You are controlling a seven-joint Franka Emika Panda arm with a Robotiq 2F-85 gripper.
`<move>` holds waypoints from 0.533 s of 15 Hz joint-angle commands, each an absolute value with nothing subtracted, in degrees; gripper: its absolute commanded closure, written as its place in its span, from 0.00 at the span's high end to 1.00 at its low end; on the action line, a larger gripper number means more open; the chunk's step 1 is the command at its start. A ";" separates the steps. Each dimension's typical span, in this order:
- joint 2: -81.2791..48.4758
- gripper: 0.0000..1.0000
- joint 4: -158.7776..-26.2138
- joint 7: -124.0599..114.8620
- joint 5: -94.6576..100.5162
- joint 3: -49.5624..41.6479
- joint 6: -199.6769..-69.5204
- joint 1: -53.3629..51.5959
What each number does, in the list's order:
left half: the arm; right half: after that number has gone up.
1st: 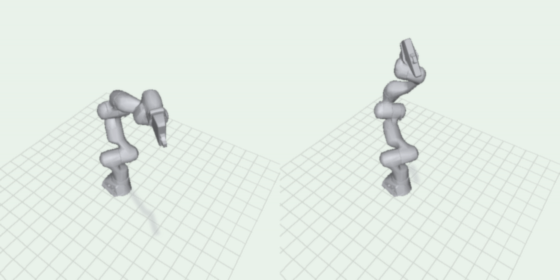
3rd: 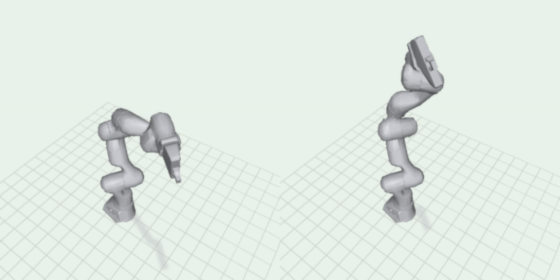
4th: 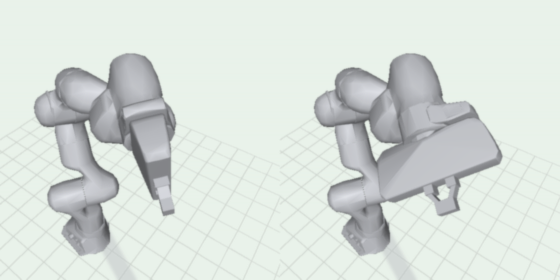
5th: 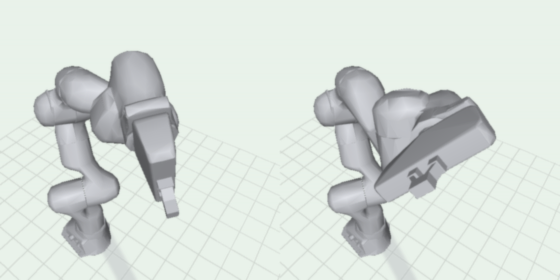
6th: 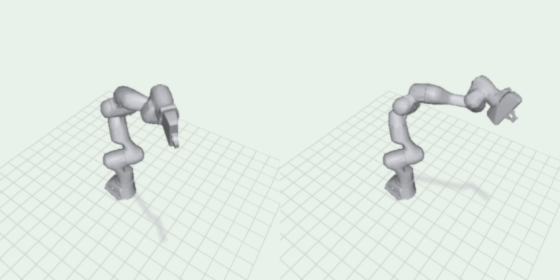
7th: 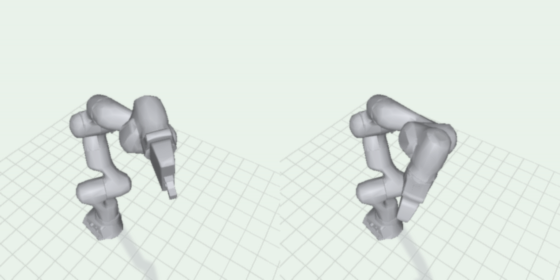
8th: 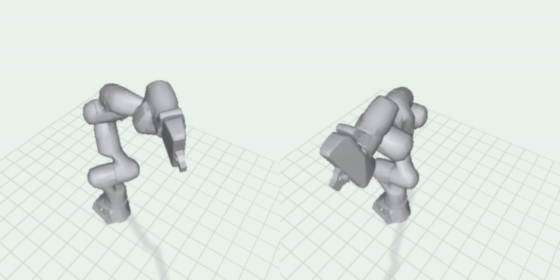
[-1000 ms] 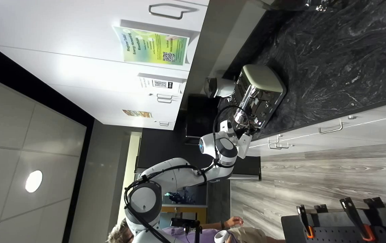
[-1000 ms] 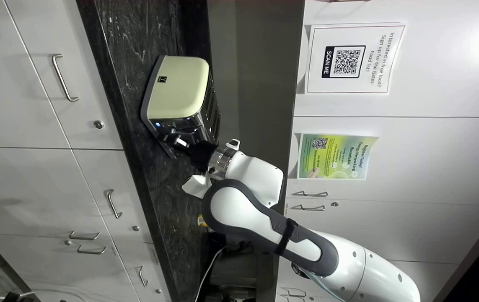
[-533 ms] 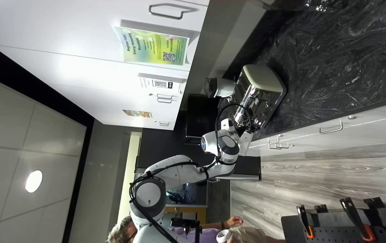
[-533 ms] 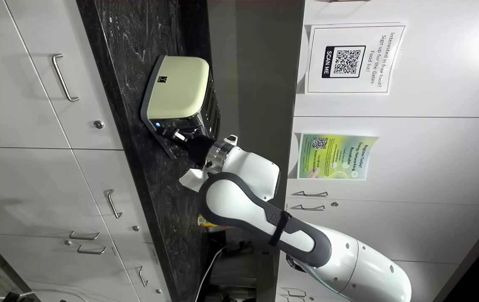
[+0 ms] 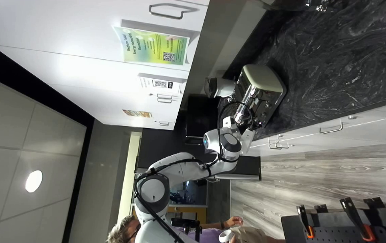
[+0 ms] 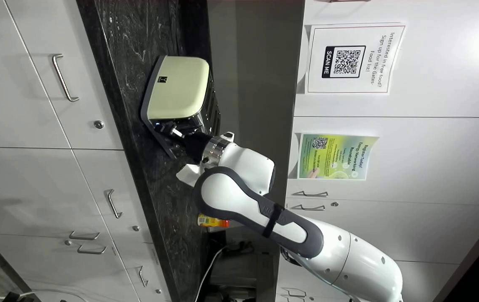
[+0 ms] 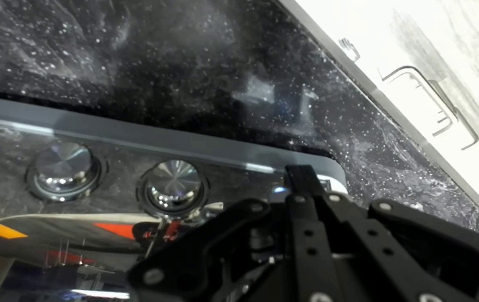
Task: Release the left lever of the toaster
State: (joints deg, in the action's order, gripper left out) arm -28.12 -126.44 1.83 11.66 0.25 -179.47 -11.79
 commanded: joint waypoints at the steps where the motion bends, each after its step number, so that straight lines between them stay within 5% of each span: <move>1: -29.80 0.00 -124.56 1.60 10.66 -1.30 -180.02 -13.24; 8: -30.45 0.00 -124.14 2.20 10.30 0.47 -181.27 -11.95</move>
